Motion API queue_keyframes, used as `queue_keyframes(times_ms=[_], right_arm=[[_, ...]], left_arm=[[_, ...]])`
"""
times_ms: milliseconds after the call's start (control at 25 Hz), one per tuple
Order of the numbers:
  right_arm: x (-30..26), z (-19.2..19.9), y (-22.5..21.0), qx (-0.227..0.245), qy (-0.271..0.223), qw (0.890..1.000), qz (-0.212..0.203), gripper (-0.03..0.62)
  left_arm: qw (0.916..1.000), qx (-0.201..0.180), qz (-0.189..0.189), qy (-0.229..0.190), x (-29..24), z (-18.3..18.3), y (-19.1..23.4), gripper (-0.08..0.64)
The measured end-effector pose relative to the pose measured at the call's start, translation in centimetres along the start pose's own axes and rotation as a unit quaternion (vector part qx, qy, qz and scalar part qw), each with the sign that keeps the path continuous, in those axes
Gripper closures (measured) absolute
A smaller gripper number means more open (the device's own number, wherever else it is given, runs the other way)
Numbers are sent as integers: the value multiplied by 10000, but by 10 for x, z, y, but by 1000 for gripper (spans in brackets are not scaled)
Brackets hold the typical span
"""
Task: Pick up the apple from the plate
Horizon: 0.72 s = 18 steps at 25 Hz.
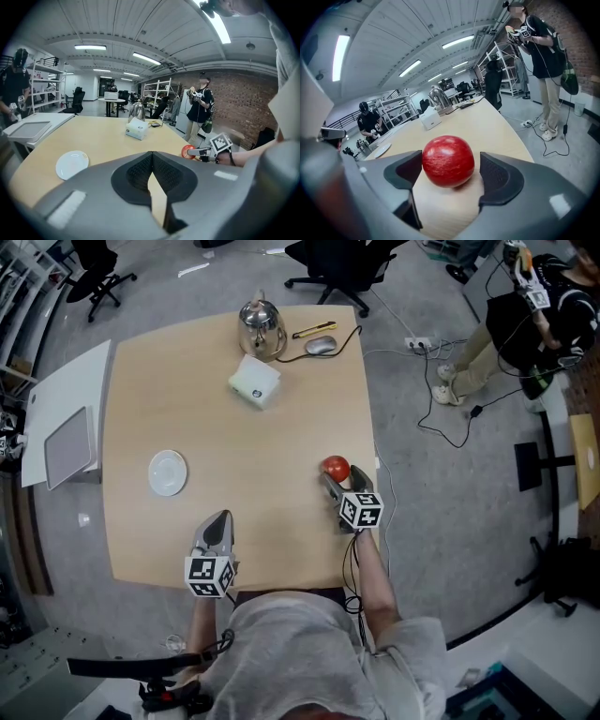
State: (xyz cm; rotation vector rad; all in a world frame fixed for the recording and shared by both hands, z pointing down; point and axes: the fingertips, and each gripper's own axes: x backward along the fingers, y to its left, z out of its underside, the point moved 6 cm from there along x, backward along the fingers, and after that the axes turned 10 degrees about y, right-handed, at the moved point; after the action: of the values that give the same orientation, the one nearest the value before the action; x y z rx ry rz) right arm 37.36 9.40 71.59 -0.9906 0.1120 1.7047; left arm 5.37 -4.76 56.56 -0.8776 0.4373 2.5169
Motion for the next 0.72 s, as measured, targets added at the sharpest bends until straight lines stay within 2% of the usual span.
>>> queue_keyframes(times_ms=[720], right_arm=[[4,-3,12,103,-99,9999,-60,212]], left_arm=[[10000,11,9,-61,3,4,3,541]])
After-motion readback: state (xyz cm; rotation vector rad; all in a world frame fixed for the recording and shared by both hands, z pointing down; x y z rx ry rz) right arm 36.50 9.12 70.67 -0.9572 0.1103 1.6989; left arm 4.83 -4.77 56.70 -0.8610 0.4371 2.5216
